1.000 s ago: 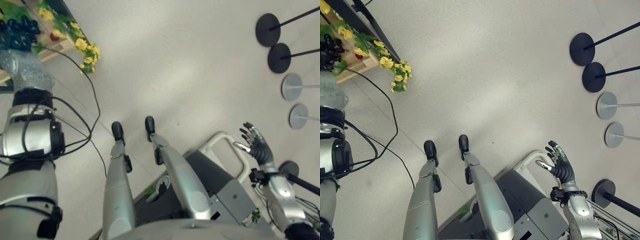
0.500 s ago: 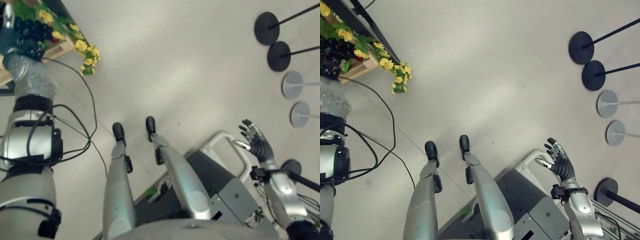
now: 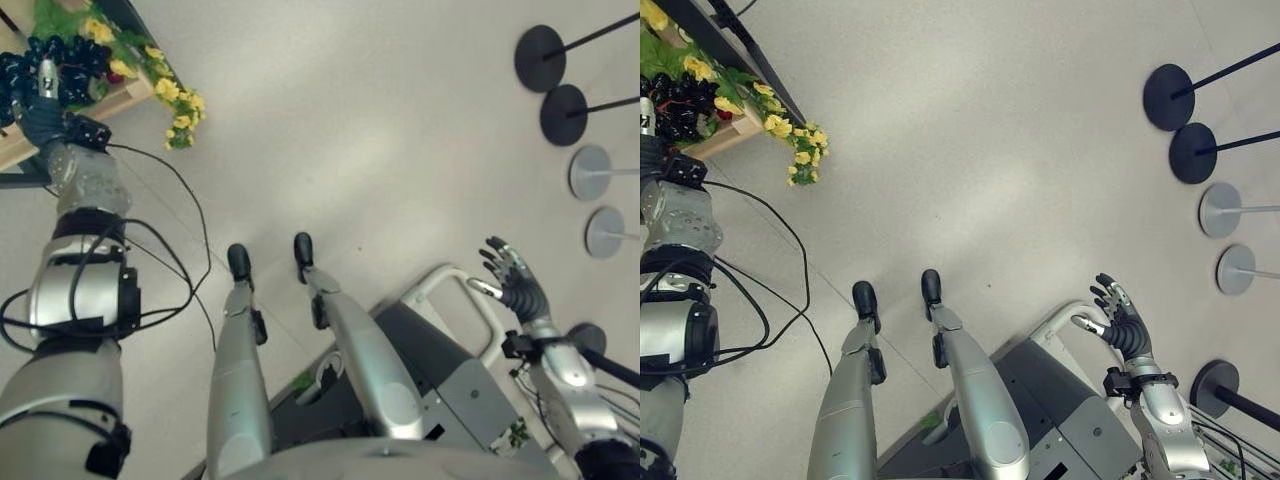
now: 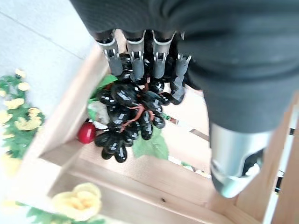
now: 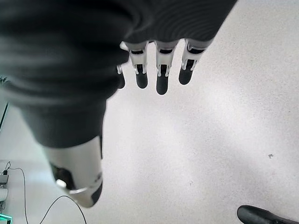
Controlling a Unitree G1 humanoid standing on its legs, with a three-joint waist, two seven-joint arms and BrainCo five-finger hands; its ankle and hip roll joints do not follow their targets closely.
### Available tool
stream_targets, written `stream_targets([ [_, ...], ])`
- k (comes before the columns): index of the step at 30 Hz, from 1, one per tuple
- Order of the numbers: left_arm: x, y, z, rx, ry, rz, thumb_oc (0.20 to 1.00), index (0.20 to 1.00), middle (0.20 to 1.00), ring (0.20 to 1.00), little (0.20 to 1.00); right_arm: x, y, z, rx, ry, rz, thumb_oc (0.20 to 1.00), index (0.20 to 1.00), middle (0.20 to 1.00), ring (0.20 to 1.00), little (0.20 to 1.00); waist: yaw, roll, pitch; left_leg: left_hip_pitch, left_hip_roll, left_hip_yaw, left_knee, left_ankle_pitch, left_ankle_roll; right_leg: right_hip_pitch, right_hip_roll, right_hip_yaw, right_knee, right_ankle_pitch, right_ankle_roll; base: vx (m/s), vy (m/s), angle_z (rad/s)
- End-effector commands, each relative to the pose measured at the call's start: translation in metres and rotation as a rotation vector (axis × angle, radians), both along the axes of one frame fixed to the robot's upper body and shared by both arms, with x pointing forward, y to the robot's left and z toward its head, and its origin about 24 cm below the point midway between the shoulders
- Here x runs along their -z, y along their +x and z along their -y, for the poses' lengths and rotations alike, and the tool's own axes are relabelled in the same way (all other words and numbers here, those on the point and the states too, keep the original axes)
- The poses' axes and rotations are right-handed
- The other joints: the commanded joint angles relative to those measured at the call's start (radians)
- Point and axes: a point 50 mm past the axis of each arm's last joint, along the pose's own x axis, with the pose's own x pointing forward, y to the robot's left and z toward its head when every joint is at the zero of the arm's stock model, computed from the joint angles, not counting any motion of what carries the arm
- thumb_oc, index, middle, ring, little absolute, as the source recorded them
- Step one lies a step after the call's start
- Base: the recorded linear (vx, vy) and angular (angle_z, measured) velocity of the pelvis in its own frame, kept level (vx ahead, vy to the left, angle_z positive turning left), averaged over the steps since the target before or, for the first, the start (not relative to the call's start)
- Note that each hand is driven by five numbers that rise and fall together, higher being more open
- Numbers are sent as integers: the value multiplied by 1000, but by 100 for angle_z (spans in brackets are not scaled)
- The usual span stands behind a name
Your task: Pick up the fruits from the basket on one side to the basket on the other side
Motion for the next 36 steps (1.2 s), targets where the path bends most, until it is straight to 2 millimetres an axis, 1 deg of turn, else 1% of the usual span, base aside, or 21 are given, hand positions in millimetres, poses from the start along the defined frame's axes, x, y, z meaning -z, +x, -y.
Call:
stream_targets([
  [1, 6, -14, -19, -82, -30, 14, 1000, 1000, 1000, 1000, 1000, -19, -2, 19, 45, -15, 72, 1000, 1000, 1000, 1000, 1000, -11, 13, -12, 52, -31, -22, 51, -82, 8, 43, -8, -28, -5, -8, 99, -3, 4, -4],
  [3, 6, -13, -19, -75, -35, 12, 1000, 1000, 1000, 1000, 1000, -19, -2, 19, 44, -15, 71, 1000, 1000, 1000, 1000, 1000, -12, 13, -12, 53, -30, -21, 51, -83, 8, 43, -8, -27, -5, -7, 100, -2, 2, -2],
  [4, 8, -9, -14, -49, -29, 1, 1000, 1000, 1000, 1000, 1000, -18, -3, 19, 47, -12, 66, 1000, 1000, 1000, 1000, 1000, -15, 12, -9, 56, -29, -20, 50, -82, 8, 44, -7, -26, -4, -5, 100, 0, 0, 0],
  [7, 29, -9, -12, -31, -38, -70, 1000, 1000, 1000, 1000, 1000, -20, -2, 17, 35, -13, 73, 1000, 1000, 1000, 1000, 1000, -15, 12, -4, 59, -29, -20, 55, -82, 8, 45, -4, -24, 3, -8, 98, 0, 0, 0],
  [11, 39, -7, -5, -15, -62, -61, 1000, 1000, 1000, 1000, 1000, -21, -2, 17, 36, -8, 80, 1000, 1000, 1000, 1000, 1000, -15, 14, -3, 65, -29, -18, 50, -80, 7, 49, -4, -22, 2, -11, 96, 0, 0, 0],
  [13, 51, -8, -5, -6, 2, -156, 1000, 1000, 1000, 1000, 1000, -20, -2, 18, 41, -4, 78, 1000, 1000, 1000, 1000, 1000, -17, 14, -6, 71, -29, -16, 43, -76, 6, 55, -5, -22, -6, -7, 95, 0, 0, 0],
  [14, 51, -8, -5, -7, 3, -157, 1000, 1000, 1000, 1000, 1000, -20, -2, 18, 40, -4, 78, 1000, 1000, 1000, 1000, 1000, -17, 13, -6, 72, -29, -16, 42, -75, 6, 56, -5, -22, -7, -7, 95, 0, 0, 0],
  [15, 63, -7, 2, 1, 40, -209, 1000, 1000, 1000, 1000, 1000, -19, 0, 15, 35, 0, 79, 1000, 1000, 1000, 1000, 1000, -18, 11, -5, 79, -30, -16, 35, -72, 6, 60, -6, -21, -12, -3, 94, 0, 0, 0],
  [16, 63, -7, 2, 0, 39, -210, 1000, 1000, 1000, 1000, 1000, -19, 0, 15, 34, -1, 78, 1000, 1000, 1000, 1000, 1000, -18, 11, -5, 80, -30, -15, 34, -71, 6, 61, -6, -21, -12, -3, 94, 0, 0, 0],
  [17, 89, -8, 11, 17, 37, -296, 1000, 1000, 1000, 1000, 1000, -18, 3, 10, 25, 5, 80, 1000, 1000, 1000, 1000, 1000, -15, 10, -5, 91, -31, -14, 23, -66, 7, 66, -5, -19, -14, 1, 94, 0, 0, 0],
  [20, 107, -5, 31, 34, 33, -311, 1000, 1000, 1000, 1000, 1000, -17, 4, 5, 14, 15, 87, 1000, 1000, 1000, 1000, 1000, -12, 8, -9, 106, -32, -7, 11, -65, 8, 74, -7, -17, -16, 2, 95, 0, 0, 0],
  [21, 109, -4, 37, 35, 38, -313, 1000, 1000, 1000, 1000, 1000, -16, 3, 4, 19, 22, 85, 1000, 1000, 1000, 1000, 1000, -13, 8, -12, 109, -32, -6, 11, -66, 9, 74, -8, -16, -14, 1, 95, 0, 0, 0],
  [23, 115, -7, 38, 18, 81, -350, 1000, 1000, 1000, 1000, 1000, -15, 2, 4, 22, 22, 85, 1000, 1000, 1000, 1000, 1000, -13, 6, -13, 112, -34, -7, 12, -65, 8, 76, -8, -15, -11, 0, 94, 0, 0, 0],
  [28, 120, -7, 50, 5, 155, -372, 1000, 1000, 1000, 1000, 1000, -10, -2, 3, 27, 32, 70, 1000, 1000, 1000, 1000, 1000, -11, 7, -18, 119, -36, -7, 6, -63, 8, 81, -8, -17, -14, -1, 90, -1, -22, -2],
  [29, 122, -6, 59, 17, 208, -386, 1000, 1000, 1000, 1000, 1000, -8, -2, 2, 31, 39, 65, 1000, 1000, 1000, 1000, 1000, -9, 8, -18, 123, -36, -9, 1, -58, 7, 85, -9, -21, -14, -3, 89, -3, -52, 0],
  [31, 132, -7, 76, 57, 234, -382, 1000, 1000, 1000, 1000, 1000, -6, -1, 0, 36, 41, 63, 1000, 1000, 1000, 1000, 1000, -1, 14, -16, 130, -37, -11, -5, -55, 8, 90, -11, -23, -13, -4, 88, -4, -31, 1],
  [32, 132, -8, 76, 56, 234, -383, 1000, 1000, 1000, 1000, 1000, -6, -1, 0, 36, 40, 62, 1000, 1000, 1000, 1000, 1000, -1, 14, -16, 130, -37, -11, -5, -55, 8, 90, -11, -23, -13, -4, 88, -14, -39, 2],
  [33, 137, -8, 93, 104, 268, -370, 1000, 1000, 1000, 1000, 1000, -5, -1, -2, 41, 42, 61, 1000, 1000, 1000, 1000, 1000, 8, 20, -15, 137, -41, -13, -8, -52, 8, 95, -12, -26, -11, -7, 87, -14, -33, 2],
  [34, 143, -10, 103, 132, 269, -360, 1000, 1000, 1000, 1000, 1000, -6, 0, -2, 41, 40, 69, 1000, 1000, 1000, 1000, 1000, 13, 26, -13, 141, -43, -15, -11, -50, 9, 97, -13, -27, -10, -8, 86, -14, -33, 4],
  [35, 143, -10, 104, 132, 269, -361, 1000, 1000, 1000, 1000, 1000, -6, -1, -2, 41, 39, 68, 1000, 1000, 1000, 1000, 1000, 13, 26, -14, 141, -43, -15, -12, -50, 9, 98, -13, -27, -10, -8, 86, -11, -27, 5],
  [36, 146, -13, 119, 182, 309, -343, 1000, 1000, 1000, 1000, 1000, -6, 0, -2, 44, 36, 66, 1000, 1000, 1000, 1000, 1000, 20, 35, -14, 143, -47, -20, -12, -47, 10, 107, -15, -31, -11, -10, 84, -10, -38, 6],
])
